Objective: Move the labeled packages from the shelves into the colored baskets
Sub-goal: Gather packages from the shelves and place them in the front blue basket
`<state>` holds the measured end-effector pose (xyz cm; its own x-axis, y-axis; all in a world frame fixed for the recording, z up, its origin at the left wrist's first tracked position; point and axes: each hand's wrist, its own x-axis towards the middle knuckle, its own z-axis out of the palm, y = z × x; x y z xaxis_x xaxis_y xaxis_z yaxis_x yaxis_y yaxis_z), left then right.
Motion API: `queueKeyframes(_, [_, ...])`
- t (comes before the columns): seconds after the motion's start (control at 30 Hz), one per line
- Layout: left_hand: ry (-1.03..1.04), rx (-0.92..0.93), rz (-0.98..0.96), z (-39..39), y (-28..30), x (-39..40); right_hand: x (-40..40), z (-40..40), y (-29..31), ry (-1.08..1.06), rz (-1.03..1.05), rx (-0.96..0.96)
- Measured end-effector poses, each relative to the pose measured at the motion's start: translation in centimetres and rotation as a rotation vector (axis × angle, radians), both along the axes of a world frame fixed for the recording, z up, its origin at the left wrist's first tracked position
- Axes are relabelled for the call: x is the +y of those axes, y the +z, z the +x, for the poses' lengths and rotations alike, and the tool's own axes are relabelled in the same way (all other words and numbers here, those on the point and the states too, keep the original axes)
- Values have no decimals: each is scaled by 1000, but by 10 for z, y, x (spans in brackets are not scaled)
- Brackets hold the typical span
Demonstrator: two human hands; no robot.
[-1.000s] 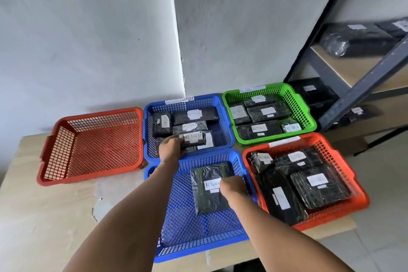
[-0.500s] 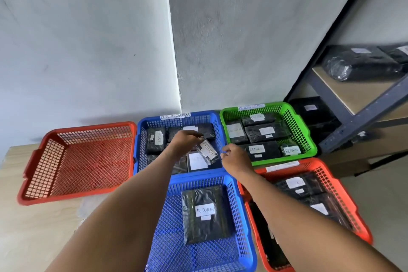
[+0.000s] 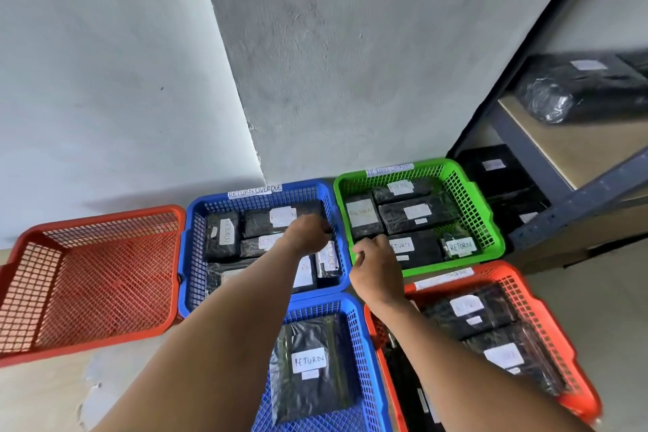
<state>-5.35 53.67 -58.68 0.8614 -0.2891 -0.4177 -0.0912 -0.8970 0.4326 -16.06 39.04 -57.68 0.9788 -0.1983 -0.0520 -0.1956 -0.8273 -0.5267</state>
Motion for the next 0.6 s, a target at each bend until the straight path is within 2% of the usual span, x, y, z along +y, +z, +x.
queueKeyframes(0.3, [95,-103,28,-11,-18,0,-5,0,-16,48,26,-63])
queueKeyframes(0.47, [121,-135,85,-20,-27,-2,0,-1,-22,211,-126,53])
queueKeyframes(0.6, [105,-140,87,-19,-28,0,2,-2,-25,222,-167,45])
